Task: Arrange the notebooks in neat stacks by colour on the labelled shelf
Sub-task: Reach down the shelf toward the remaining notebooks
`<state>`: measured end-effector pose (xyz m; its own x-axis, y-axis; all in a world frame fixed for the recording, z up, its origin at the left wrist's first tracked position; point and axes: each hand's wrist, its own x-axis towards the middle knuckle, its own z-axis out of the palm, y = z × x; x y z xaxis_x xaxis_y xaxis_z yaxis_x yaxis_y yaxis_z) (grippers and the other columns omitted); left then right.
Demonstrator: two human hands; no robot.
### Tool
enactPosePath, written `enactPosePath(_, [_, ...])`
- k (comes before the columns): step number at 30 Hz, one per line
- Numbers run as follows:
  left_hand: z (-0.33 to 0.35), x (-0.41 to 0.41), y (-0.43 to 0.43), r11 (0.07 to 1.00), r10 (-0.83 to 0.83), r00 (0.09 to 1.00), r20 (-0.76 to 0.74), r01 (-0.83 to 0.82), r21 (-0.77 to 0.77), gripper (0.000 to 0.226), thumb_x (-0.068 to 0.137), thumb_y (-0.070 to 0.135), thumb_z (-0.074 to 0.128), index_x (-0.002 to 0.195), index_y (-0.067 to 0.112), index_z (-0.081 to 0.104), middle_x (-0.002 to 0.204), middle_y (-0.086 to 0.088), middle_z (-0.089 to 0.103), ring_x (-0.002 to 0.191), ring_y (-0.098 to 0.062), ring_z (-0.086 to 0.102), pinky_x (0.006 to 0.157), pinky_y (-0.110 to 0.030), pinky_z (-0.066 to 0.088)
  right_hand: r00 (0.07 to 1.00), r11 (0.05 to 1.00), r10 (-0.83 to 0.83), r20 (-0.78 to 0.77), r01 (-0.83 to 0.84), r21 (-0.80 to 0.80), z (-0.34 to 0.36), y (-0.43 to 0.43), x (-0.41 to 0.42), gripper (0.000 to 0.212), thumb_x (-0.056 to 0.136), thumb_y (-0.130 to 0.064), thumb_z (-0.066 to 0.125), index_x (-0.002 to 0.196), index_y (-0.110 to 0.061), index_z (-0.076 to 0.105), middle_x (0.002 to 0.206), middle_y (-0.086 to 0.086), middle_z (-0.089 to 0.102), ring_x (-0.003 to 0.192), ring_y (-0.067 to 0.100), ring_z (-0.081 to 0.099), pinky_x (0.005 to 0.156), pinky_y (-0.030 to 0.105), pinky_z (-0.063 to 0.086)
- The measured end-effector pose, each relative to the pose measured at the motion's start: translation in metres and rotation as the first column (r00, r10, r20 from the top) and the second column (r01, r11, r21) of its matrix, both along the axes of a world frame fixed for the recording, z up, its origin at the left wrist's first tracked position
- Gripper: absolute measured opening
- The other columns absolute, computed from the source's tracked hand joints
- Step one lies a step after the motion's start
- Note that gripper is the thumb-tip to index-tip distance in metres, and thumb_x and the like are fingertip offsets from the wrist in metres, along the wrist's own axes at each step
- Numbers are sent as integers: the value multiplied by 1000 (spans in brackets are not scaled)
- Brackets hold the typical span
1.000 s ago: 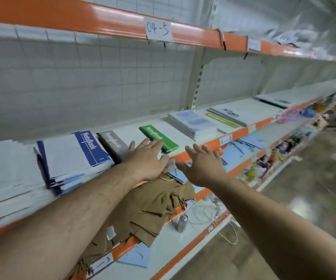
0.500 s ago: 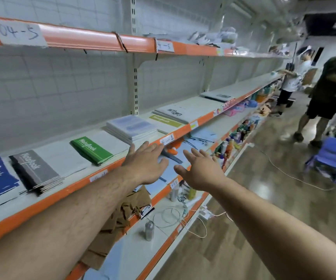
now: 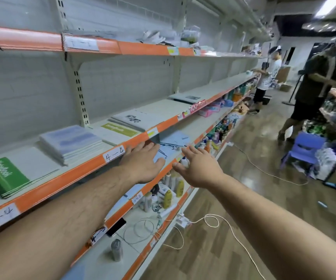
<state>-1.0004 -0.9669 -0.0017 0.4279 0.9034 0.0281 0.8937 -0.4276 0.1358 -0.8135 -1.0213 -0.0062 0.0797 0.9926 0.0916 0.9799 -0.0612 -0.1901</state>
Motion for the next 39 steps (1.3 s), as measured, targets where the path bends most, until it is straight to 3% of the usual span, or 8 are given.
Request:
enactPosePath(23, [-7,217,279,979,-203,979,-6,203,-1,63,102,54,19,160,29,9,167,7,4,154,-16,-3,123,-51,-1,983,982,-183,4,183,-47,-6,242,193,78,93,-72,34,158,-30,20,165,-2,17,153,23,10,122,46,18])
enactPosePath(31, [-9,309,348,987,-162,987,2,162,6,63,103,53,22,159,29,10,167,6,6,154,-16,-3,123,-50,-2,994,993,-111,-7,110,-32,-15,324,291,77,94,-70,36,157,-29,21,165,-1,18,153,23,11,123,45,17])
enactPosePath(39, [-8,402,408,1000,2,1000,24,-3,22,64,102,54,22,159,27,11,167,7,8,154,-18,0,123,-51,-1,998,998,59,-2,-59,-36,-9,408,397,78,95,-68,37,158,-26,20,165,2,17,152,23,12,122,47,18])
